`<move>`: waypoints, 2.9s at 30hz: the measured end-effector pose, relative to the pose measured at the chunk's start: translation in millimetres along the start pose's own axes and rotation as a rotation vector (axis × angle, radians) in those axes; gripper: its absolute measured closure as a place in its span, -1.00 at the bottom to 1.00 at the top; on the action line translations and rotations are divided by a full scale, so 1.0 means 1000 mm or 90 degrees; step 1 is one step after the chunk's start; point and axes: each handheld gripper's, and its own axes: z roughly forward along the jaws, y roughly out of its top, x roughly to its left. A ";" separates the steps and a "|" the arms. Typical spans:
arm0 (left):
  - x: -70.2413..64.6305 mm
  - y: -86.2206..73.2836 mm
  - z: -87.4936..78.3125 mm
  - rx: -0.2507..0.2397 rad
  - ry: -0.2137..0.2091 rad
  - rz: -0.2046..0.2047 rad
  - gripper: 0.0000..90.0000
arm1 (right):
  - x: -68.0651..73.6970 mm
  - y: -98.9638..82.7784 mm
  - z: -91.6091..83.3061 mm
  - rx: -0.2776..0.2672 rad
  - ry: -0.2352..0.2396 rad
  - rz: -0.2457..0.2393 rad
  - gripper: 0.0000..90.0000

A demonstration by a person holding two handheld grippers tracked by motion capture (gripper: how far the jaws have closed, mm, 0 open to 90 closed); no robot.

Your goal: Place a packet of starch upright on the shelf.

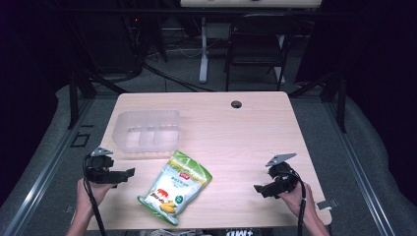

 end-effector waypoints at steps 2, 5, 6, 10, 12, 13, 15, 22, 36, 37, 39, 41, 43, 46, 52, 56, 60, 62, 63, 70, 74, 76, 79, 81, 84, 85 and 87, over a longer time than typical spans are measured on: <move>0.000 0.001 0.003 0.009 -0.004 -0.001 -0.85 | 0.001 0.000 0.000 0.002 0.001 -0.007 -0.78; -0.003 0.001 0.006 0.016 -0.007 0.007 -0.85 | 0.001 0.000 0.000 0.002 0.002 -0.007 -0.78; -0.003 0.001 0.006 0.016 -0.007 0.007 -0.85 | 0.001 0.000 0.000 0.002 0.002 -0.007 -0.78; -0.006 0.004 0.009 0.020 -0.015 0.014 -0.84 | 0.001 0.000 0.000 -0.001 -0.001 -0.007 -0.78; -0.008 0.005 0.012 0.021 -0.022 0.016 -0.83 | 0.001 0.000 0.001 0.002 0.000 -0.005 -0.78; -0.010 0.006 0.013 0.024 -0.026 0.019 -0.83 | 0.001 0.000 0.001 0.001 0.001 -0.005 -0.78; -0.012 0.007 0.015 0.025 -0.032 0.020 -0.83 | 0.001 0.001 0.000 0.002 0.002 -0.008 -0.78; -0.022 0.015 0.020 0.031 -0.061 0.037 -0.82 | 0.001 0.001 0.000 0.006 0.000 -0.009 -0.78; -0.043 0.033 0.028 0.026 -0.083 0.070 -0.83 | 0.003 0.001 0.000 0.002 0.001 -0.008 -0.77; -0.045 0.034 0.029 0.027 -0.087 0.071 -0.83 | 0.003 0.001 0.000 0.004 -0.001 -0.010 -0.78; -0.047 0.037 0.032 0.029 -0.095 0.074 -0.84 | 0.003 0.001 0.000 0.006 -0.004 -0.012 -0.77; -0.049 0.038 0.034 0.032 -0.100 0.077 -0.84 | 0.003 0.001 0.000 0.006 -0.004 -0.012 -0.77; -0.053 0.040 0.038 0.044 -0.112 0.081 -0.84 | 0.003 0.001 0.001 0.006 -0.001 -0.012 -0.78; -0.054 0.040 0.041 0.049 -0.121 0.080 -0.83 | 0.004 0.000 0.002 -0.004 0.000 -0.006 -0.78; -0.054 0.046 0.048 0.059 -0.157 0.076 -0.84 | 0.004 0.001 0.001 0.004 0.001 -0.010 -0.77; -0.058 0.050 0.053 0.065 -0.167 0.082 -0.82 | 0.004 0.001 0.002 0.002 0.003 -0.009 -0.78; -0.063 0.055 0.060 0.075 -0.179 0.097 -0.81 | 0.004 0.001 0.002 0.001 0.002 -0.009 -0.78; -0.065 0.057 0.064 0.079 -0.181 0.098 -0.81 | 0.003 0.001 0.001 0.007 -0.002 -0.013 -0.77; -0.066 0.058 0.066 0.080 -0.184 0.097 -0.81 | 0.003 0.001 0.001 0.007 -0.004 -0.013 -0.77; -0.070 0.063 0.078 0.098 -0.197 0.107 -0.78 | 0.004 0.000 0.000 0.005 0.002 -0.014 -0.77; -0.075 0.066 0.085 0.111 -0.203 0.124 -0.77 | 0.004 0.000 0.001 0.003 0.004 -0.012 -0.77; -0.077 0.067 0.088 0.114 -0.208 0.125 -0.76 | 0.004 0.000 0.000 0.005 0.003 -0.014 -0.77; -0.079 0.069 0.095 0.124 -0.218 0.129 -0.73 | 0.004 0.000 0.000 0.005 0.003 -0.014 -0.77; -0.079 0.070 0.097 0.124 -0.221 0.126 -0.71 | 0.004 0.000 0.000 0.005 0.003 -0.014 -0.77; -0.080 0.071 0.104 0.140 -0.236 0.127 -0.65 | 0.003 0.000 0.000 0.002 0.003 -0.013 -0.77; -0.081 0.071 0.106 0.145 -0.237 0.134 -0.65 | 0.003 0.000 0.000 0.003 0.001 -0.014 -0.77; -0.083 0.071 0.109 0.153 -0.240 0.141 -0.58 | 0.003 0.000 0.000 -0.001 0.007 -0.009 -0.77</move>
